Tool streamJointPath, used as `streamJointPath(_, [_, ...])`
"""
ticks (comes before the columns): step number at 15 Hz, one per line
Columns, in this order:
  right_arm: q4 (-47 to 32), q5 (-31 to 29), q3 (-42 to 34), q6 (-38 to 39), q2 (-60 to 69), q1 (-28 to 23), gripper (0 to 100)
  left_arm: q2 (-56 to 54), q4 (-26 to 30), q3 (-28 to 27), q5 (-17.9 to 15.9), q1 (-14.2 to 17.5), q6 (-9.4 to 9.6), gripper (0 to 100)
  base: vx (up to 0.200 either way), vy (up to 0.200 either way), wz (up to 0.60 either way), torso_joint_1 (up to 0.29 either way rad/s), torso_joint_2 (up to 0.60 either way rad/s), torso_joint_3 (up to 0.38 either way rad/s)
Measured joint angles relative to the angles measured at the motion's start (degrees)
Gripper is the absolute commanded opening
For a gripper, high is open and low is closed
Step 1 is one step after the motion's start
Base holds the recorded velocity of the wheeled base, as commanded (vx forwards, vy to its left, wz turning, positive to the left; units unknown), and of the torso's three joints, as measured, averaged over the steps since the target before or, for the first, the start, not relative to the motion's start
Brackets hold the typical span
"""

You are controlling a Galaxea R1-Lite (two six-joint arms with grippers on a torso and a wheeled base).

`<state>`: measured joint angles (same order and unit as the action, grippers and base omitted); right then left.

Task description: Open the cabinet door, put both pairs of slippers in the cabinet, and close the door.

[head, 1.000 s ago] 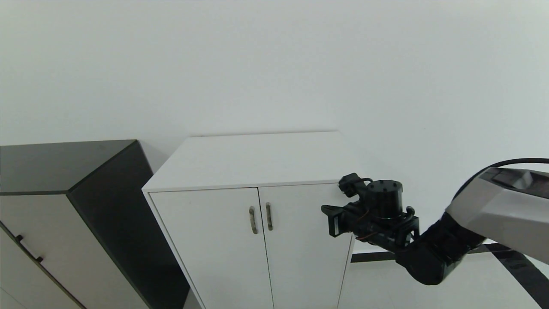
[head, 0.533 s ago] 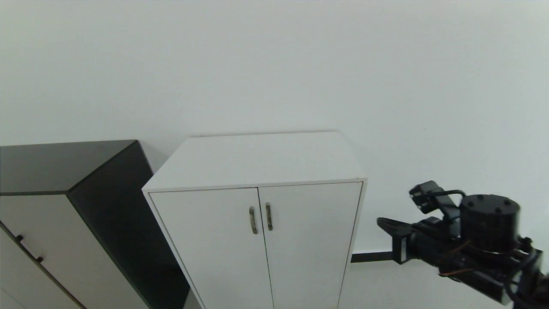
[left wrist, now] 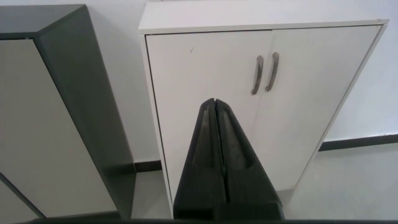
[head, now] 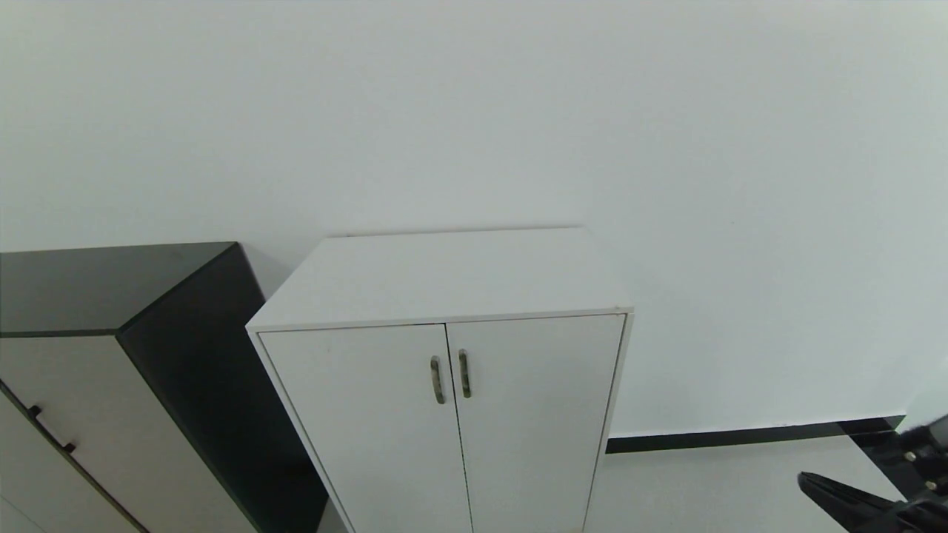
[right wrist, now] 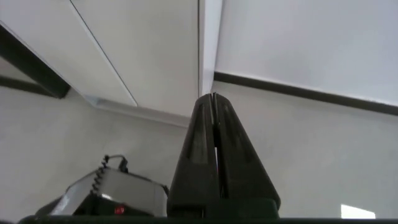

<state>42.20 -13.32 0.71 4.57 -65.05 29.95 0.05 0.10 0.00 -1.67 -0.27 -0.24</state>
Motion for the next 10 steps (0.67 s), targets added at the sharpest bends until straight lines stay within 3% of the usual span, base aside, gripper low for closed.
streamJointPath(2, [-11.9,1.8,-0.3,-0.1,11.8,-0.2,0,0.0,0.0,0.0,0.0,0.0,0.02,0,0.0,0.0,0.0,0.0,0.0,0.0])
streamJointPath(7, [-39.4,13.2,-0.6,-1.5,37.0,-2.5,0,0.0,0.0,0.0,-0.1,0.0,0.0,0,0.0,0.0,0.0,0.0,0.0,0.0])
streamJointPath(10, [-42.1,13.3,-0.7,-4.3,42.8,-5.8,0,0.0,0.0,0.0,-0.1,0.0,0.02,0,0.0,0.0,0.0,0.0,0.0,0.0])
